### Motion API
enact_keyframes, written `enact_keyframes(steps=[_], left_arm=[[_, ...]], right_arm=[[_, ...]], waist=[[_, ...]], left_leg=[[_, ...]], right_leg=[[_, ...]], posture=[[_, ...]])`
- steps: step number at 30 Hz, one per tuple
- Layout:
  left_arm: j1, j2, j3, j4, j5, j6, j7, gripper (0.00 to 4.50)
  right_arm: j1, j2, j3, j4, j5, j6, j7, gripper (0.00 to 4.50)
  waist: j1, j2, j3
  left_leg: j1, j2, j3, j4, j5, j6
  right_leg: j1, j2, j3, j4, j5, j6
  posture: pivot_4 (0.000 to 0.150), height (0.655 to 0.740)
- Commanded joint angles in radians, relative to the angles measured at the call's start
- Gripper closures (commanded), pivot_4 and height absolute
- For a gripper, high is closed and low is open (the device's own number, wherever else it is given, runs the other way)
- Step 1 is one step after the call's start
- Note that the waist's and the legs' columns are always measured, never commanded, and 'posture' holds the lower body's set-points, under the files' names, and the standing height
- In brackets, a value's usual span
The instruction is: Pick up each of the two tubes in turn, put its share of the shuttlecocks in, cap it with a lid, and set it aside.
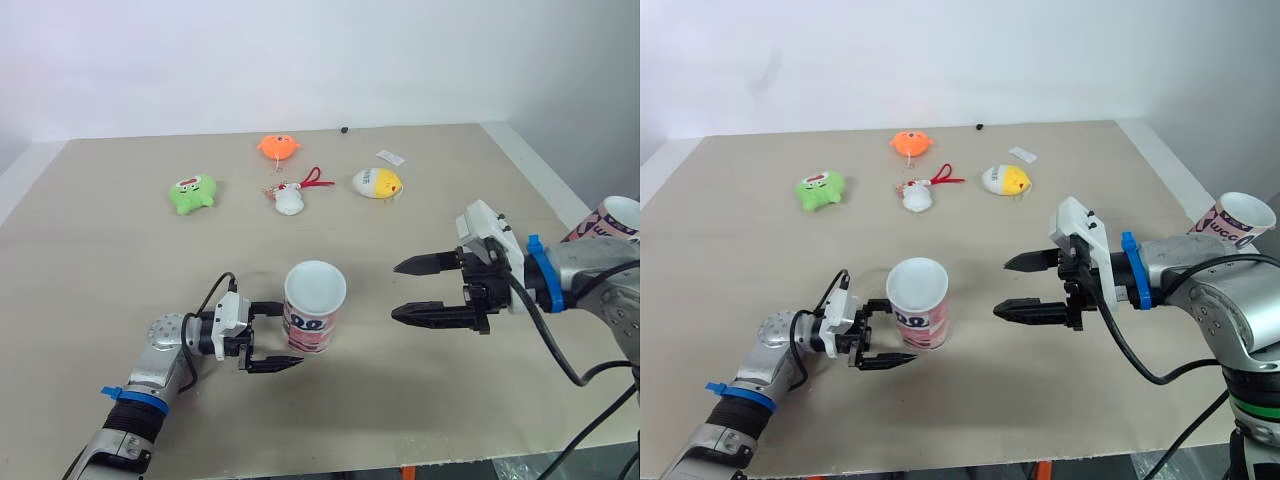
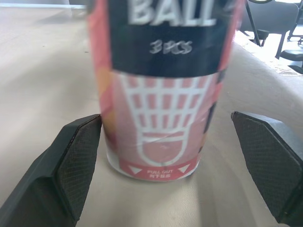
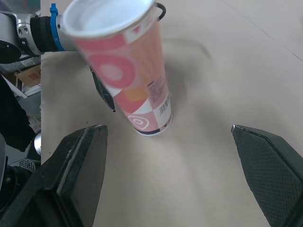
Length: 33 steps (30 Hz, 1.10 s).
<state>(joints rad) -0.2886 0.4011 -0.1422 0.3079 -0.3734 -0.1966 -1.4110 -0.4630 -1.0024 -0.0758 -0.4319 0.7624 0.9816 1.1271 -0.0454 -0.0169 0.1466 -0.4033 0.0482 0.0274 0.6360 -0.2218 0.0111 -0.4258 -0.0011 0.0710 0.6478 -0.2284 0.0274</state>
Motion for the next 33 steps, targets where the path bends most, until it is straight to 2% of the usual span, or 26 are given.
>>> enact_keyframes(steps=[1,7,14,18,24,33], left_arm=[[0.029,0.033,0.004,-0.025,-0.002,0.025,-0.012,0.00],[0.082,0.106,0.043,-0.112,-0.027,0.069,-0.003,0.00],[0.167,0.195,0.138,-0.197,-0.070,0.110,0.031,0.00],[0.252,0.232,0.216,-0.308,-0.113,0.150,0.079,0.00],[0.360,0.267,0.287,-0.461,-0.166,0.210,0.133,0.00],[0.406,0.269,0.307,-0.554,-0.182,0.253,0.188,0.00]], right_arm=[[0.025,-0.011,-0.015,-0.036,0.011,-0.018,-0.005,0.03],[0.095,0.051,0.042,-0.045,-0.046,-0.068,-0.071,0.03],[0.150,0.123,0.233,-0.015,-0.213,-0.204,-0.095,0.03],[0.098,0.199,0.322,0.031,-0.274,-0.259,-0.091,0.03],[0.023,0.289,0.368,0.105,-0.303,-0.287,-0.068,0.03],[-0.049,0.366,0.400,0.162,-0.306,-0.298,-0.009,0.03]], waist=[[0.000,0.000,0.000],[-0.001,-0.003,0.002],[-0.001,-0.006,0.007],[-0.003,-0.012,0.010],[0.001,-0.014,0.012],[0.001,-0.014,0.013]], left_leg=[[0.000,0.000,0.000,0.000,0.000,0.000],[0.000,0.001,0.000,0.000,0.000,0.000],[0.000,0.003,0.001,0.000,-0.001,0.000],[-0.001,0.003,0.001,0.000,-0.001,0.000],[-0.002,0.003,0.001,0.001,-0.001,-0.001],[-0.002,0.002,0.001,0.001,-0.001,-0.002]], right_leg=[[0.000,0.000,0.000,0.000,0.000,0.000],[0.000,0.001,0.000,0.000,0.000,0.000],[-0.001,0.001,0.000,0.000,-0.002,-0.004],[-0.002,0.000,0.000,0.000,-0.002,-0.004],[-0.002,-0.001,-0.001,0.000,-0.003,-0.005],[-0.002,-0.002,-0.002,0.000,-0.003,-0.004]], posture=[[0.150,0.7400],[0.150,0.7400],[0.150,0.7400],[0.150,0.7400],[0.150,0.7400],[0.150,0.7400]])
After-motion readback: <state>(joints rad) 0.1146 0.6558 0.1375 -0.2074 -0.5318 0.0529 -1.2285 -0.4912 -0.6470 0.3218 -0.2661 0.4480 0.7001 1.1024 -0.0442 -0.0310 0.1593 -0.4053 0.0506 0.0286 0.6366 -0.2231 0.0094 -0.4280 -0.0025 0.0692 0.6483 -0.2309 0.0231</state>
